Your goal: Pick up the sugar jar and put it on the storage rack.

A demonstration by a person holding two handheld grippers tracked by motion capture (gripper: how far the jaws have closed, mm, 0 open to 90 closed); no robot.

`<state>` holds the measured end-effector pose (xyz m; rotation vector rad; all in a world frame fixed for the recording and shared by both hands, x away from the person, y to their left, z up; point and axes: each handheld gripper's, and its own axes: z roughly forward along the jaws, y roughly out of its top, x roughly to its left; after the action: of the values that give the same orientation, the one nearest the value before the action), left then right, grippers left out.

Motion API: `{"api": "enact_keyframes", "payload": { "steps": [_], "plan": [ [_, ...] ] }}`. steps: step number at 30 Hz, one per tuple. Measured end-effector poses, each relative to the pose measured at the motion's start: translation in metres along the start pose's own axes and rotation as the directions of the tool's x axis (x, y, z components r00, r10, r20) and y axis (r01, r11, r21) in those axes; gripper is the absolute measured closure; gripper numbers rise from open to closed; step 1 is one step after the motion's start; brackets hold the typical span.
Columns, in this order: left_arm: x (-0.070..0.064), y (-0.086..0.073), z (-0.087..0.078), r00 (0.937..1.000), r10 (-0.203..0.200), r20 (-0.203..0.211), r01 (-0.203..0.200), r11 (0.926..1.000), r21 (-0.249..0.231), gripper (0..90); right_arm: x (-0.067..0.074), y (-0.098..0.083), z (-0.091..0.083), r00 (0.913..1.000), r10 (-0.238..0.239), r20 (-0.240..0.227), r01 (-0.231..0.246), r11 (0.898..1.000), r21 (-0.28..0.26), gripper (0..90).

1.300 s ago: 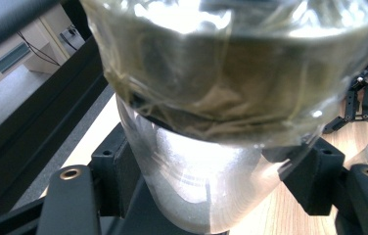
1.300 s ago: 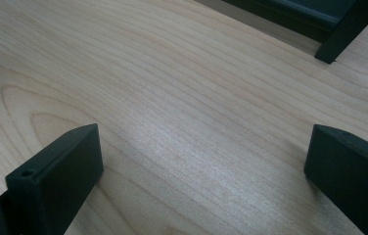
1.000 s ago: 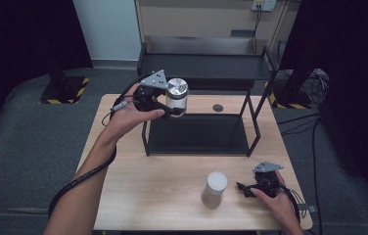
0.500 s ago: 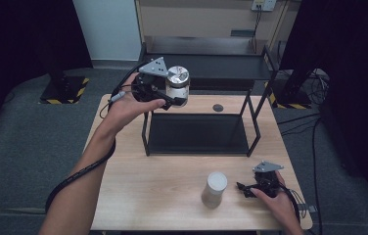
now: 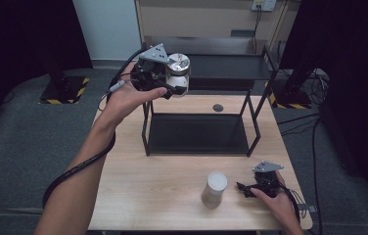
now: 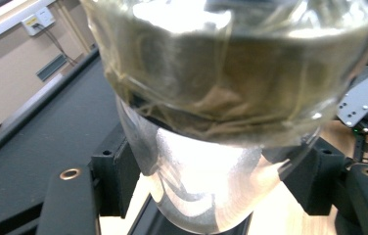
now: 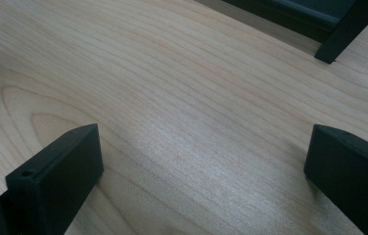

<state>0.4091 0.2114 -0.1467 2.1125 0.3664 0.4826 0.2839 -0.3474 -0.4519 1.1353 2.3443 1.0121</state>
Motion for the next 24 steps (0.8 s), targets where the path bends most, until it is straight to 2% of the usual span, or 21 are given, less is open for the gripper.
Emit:
{"api": "enact_keyframes", "payload": {
  "steps": [7, 10, 14, 19, 20, 24],
  "plan": [
    [-0.001, 0.007, 0.002, 0.9994, -0.018, -0.028, 0.018, 0.9997, -0.017, 30.4, 0.000, 0.000, 0.000, 1.0000, 0.000, 0.000, 0.000, 1.000, 0.000, 1.3],
    [-0.004, 0.014, 0.005, 0.9983, -0.023, -0.053, 0.022, 0.9997, -0.005, 30.3, 0.000, 0.000, 0.000, 1.0000, -0.001, 0.000, 0.001, 1.000, 0.000, 1.3],
    [-0.005, 0.020, 0.012, 0.9948, -0.051, -0.088, 0.052, 0.9987, -0.001, 30.3, 0.000, 0.000, 0.000, 1.0000, 0.000, 0.000, 0.000, 1.000, 0.000, 1.2],
    [-0.001, 0.023, 0.019, 0.9876, -0.076, -0.137, 0.077, 0.9970, 0.001, 30.3, 0.000, 0.000, 0.000, 1.0000, -0.001, 0.000, 0.001, 1.000, 0.001, 1.3],
    [0.000, 0.024, 0.021, 0.9839, -0.089, -0.155, 0.090, 0.9959, 0.000, 30.4, 0.000, 0.000, 0.000, 1.0000, -0.001, 0.000, 0.001, 1.000, 0.001, 1.2],
    [0.004, 0.029, 0.026, 0.9758, -0.116, -0.186, 0.117, 0.9931, -0.002, 30.3, 0.000, 0.000, 0.000, 1.0000, 0.000, 0.000, 0.000, 1.000, 0.001, 1.3]
  ]
}}
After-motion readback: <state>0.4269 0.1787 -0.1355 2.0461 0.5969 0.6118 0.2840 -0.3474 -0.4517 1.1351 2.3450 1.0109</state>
